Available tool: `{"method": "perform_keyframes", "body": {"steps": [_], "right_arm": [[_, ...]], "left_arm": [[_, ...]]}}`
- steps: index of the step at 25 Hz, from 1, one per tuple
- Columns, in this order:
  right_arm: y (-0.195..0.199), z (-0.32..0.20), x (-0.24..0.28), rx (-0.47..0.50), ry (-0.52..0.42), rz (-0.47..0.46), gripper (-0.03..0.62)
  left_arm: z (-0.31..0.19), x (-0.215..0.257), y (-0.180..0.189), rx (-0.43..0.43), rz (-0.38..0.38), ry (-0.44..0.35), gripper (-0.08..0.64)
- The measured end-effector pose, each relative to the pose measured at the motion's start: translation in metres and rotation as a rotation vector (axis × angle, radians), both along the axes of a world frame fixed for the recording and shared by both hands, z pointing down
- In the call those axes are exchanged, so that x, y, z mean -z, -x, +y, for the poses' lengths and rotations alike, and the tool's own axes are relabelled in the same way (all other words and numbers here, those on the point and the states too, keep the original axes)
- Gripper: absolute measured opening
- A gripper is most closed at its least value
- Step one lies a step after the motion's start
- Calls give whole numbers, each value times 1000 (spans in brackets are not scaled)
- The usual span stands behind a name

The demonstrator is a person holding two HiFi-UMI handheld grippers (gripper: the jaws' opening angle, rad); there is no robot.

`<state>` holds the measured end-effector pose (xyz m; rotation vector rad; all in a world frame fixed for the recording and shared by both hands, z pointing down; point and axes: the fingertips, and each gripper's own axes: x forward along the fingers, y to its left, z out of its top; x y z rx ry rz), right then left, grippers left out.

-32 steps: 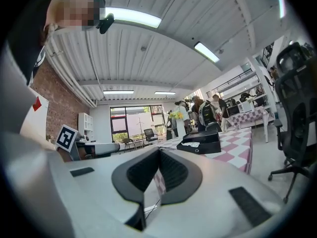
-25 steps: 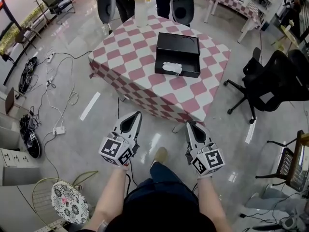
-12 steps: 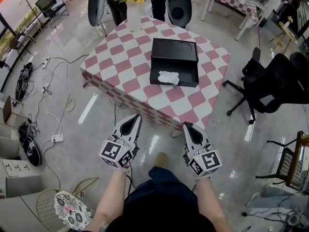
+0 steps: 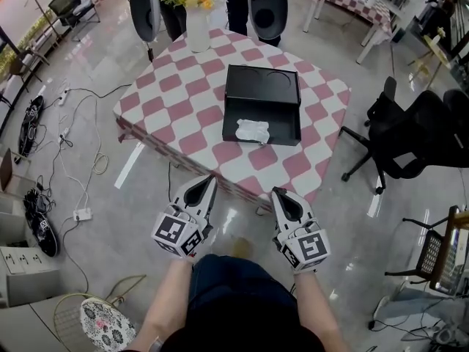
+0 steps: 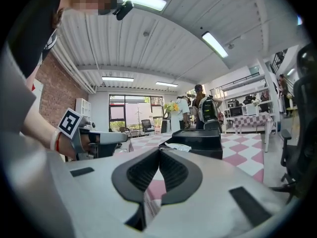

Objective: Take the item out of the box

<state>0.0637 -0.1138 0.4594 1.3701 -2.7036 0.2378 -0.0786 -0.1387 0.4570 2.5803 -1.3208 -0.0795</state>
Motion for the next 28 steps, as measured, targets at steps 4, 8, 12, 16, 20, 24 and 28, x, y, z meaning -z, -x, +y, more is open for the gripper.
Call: {"method": "perform_keyframes", "body": {"steps": [4,8,12,16,20,24,28], "right_arm": [[1,-8,-4,14,-14,38,3],[0,-18,-7,13,-18,41,3],[4,-29,-10,13,-27,55,3],[6,-40,-12,10,-38,84,5],[7,-54,-14,14,-52,140,5],[11,-67,-13,16,-72,158,5],[19,-81,-9,30,-114,181,5]], "left_arm": [[-7,-2,-8,-11,-1,7,3],[-15,-5,-13,-21,-4,12,3],[-25,-10,-13,-29,0,7,3],[-34,-11,-15,-43,0,9,3],[-46,-18,-19,-64,-8,14,3],[-56,-23,-22,-86,-18,18,3],[-65,-24,-21,-99,-22,18,3]]}}
